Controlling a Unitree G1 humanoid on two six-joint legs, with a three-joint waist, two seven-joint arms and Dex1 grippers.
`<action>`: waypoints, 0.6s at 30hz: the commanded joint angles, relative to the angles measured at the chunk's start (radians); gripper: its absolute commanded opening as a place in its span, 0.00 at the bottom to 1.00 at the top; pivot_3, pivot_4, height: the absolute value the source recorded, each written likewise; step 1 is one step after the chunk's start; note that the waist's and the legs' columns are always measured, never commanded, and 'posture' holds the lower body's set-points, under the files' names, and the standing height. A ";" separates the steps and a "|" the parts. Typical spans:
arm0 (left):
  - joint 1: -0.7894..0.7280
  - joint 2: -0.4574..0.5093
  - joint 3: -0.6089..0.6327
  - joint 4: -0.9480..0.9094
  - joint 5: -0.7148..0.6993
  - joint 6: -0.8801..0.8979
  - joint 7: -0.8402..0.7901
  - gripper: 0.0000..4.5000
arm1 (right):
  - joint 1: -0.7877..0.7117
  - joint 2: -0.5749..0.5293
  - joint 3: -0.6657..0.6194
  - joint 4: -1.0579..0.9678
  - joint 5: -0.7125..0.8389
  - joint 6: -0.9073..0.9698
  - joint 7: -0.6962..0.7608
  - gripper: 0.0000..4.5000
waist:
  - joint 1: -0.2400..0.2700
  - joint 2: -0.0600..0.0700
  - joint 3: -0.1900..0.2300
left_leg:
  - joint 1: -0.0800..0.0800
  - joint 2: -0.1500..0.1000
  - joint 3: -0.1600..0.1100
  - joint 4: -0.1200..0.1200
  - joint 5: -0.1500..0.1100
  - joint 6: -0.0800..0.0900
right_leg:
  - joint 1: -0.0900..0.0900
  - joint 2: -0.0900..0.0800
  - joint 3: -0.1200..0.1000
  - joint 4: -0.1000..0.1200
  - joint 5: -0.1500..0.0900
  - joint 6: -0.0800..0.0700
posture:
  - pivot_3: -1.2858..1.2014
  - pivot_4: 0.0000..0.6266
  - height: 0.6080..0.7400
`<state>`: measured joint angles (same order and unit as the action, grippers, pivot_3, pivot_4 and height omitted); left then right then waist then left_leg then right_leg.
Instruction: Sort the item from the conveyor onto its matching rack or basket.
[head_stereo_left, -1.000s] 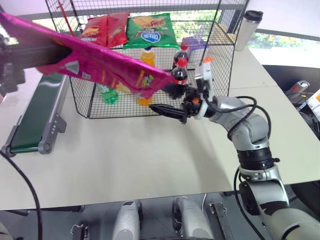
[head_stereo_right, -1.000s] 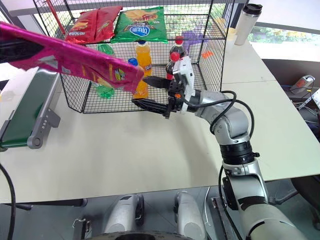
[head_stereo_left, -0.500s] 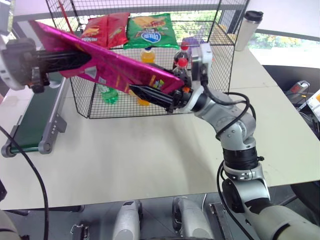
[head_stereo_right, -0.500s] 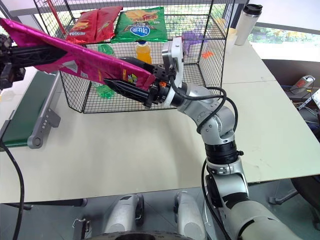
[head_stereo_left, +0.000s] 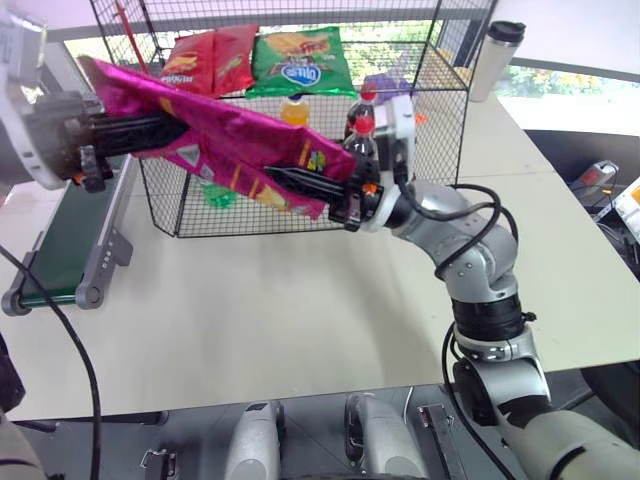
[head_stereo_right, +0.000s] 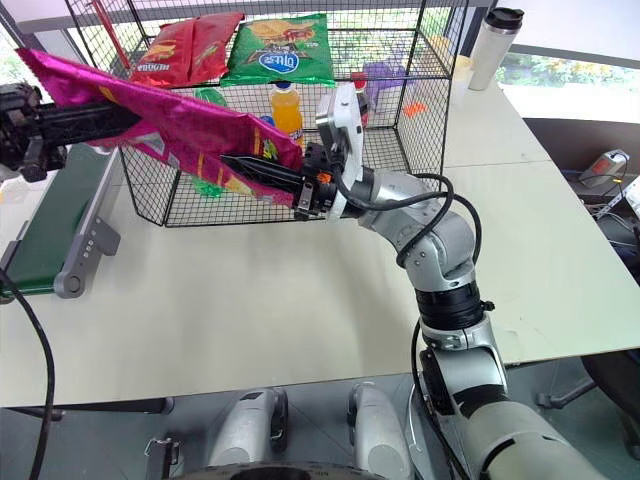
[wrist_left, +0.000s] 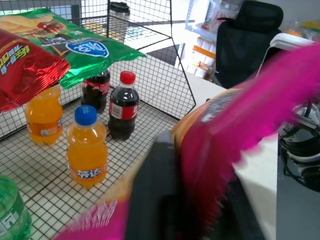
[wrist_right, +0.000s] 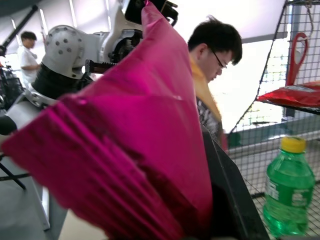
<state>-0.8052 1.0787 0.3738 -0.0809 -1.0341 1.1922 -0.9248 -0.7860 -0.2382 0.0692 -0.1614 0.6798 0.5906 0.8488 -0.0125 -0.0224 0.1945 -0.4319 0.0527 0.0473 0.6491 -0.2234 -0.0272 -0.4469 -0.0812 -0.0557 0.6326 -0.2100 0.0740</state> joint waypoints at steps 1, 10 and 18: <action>0.008 0.005 0.053 -0.013 -0.026 -0.022 -0.015 0.47 | -0.034 -0.023 -0.031 -0.014 -0.005 -0.022 -0.001 0.00 | 0.000 0.000 0.000 | 0.000 0.000 0.000 0.000 0.000 0.000 | 0.000 0.000 0.000 0.000 0.000 0.000 | 0.52 0.24 1.00; 0.083 -0.018 0.091 0.005 0.000 -0.063 0.015 0.99 | -0.022 -0.186 -0.125 -0.054 0.009 0.018 -0.005 0.00 | 0.002 0.000 0.000 | 0.000 0.000 0.000 0.000 0.000 0.000 | 0.001 0.000 0.000 0.000 0.000 0.000 | 0.52 0.24 1.00; 0.196 -0.084 0.091 -0.033 0.092 -0.223 0.065 0.99 | 0.050 -0.489 -0.414 -0.210 0.137 0.172 -0.081 0.00 | 0.008 0.000 0.000 | 0.001 0.000 0.000 -0.001 0.000 0.000 | 0.001 -0.001 0.000 -0.001 0.000 0.000 | 0.52 0.24 1.00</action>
<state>-0.6035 1.0005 0.4369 -0.0718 -0.9520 1.0102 -0.8794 -0.7139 -0.6747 -0.2252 -0.3096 0.7788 0.7540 0.8021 -0.0045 -0.0221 0.1947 -0.4314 0.0525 0.0478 0.6488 -0.2235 -0.0272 -0.4458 -0.0818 -0.0558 0.6311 -0.2101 0.0739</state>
